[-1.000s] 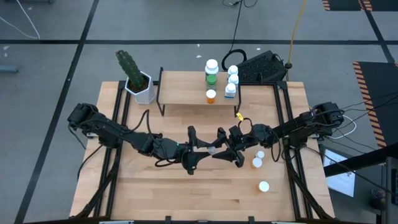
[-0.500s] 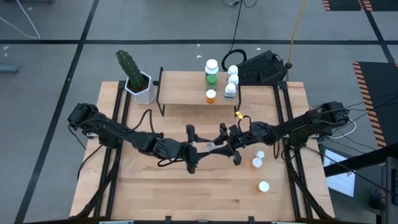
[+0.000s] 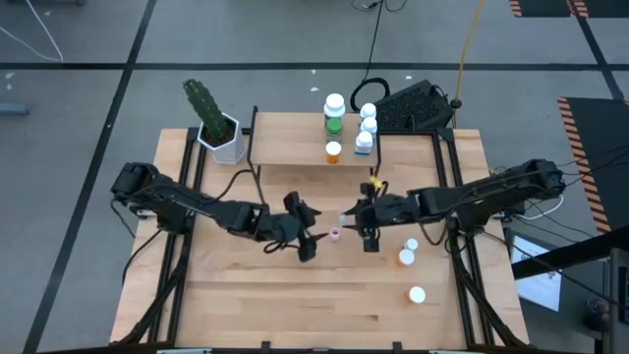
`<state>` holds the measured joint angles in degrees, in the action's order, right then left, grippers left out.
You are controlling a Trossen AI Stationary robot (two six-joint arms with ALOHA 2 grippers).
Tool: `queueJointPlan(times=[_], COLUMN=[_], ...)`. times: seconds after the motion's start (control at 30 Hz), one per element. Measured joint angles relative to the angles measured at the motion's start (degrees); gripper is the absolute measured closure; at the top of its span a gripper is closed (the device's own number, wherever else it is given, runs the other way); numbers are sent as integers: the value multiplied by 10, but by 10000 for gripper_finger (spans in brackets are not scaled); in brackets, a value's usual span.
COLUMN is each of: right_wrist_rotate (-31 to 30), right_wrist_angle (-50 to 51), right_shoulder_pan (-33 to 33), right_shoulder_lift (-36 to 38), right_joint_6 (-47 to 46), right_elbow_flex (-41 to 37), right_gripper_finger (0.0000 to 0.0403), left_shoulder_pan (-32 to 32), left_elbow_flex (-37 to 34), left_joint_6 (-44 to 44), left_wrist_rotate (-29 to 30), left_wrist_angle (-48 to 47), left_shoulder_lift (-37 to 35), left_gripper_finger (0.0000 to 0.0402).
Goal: Pick and place medicine bottles onto shelf by color
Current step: Close the lid on the transparent capsule bottle
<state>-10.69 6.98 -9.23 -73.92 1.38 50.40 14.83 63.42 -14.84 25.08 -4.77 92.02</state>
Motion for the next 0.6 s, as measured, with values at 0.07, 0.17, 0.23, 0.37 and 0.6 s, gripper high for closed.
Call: queueJointPlan(times=[0.07, 0.17, 0.23, 0.37, 0.6], right_wrist_rotate=[0, 0, -1, -53, -84], right_wrist_angle=[38, 77, 106, 121, 194], right_shoulder_pan=[-10, -21, -27, -42, -38], right_shoulder_lift=[-22, -72, -104, -151, -161], right_joint_6=[17, 26, 30, 63, 109], right_elbow_flex=[19, 56, 76, 103, 145], right_gripper_finger=[277, 277, 277, 277, 277], left_shoulder_pan=[-12, -17, -16, -9, -10], left_elbow_flex=[-1, -1, 0, -1, -1], left_joint_6=[-15, 9, 43, 63, 48], left_wrist_rotate=[-26, -61, -77, -82, -83], left_wrist_angle=[18, 44, 75, 93, 55], left_shoulder_lift=[16, 43, 64, 85, 84], left_gripper_finger=[99, 101, 108, 124, 151])
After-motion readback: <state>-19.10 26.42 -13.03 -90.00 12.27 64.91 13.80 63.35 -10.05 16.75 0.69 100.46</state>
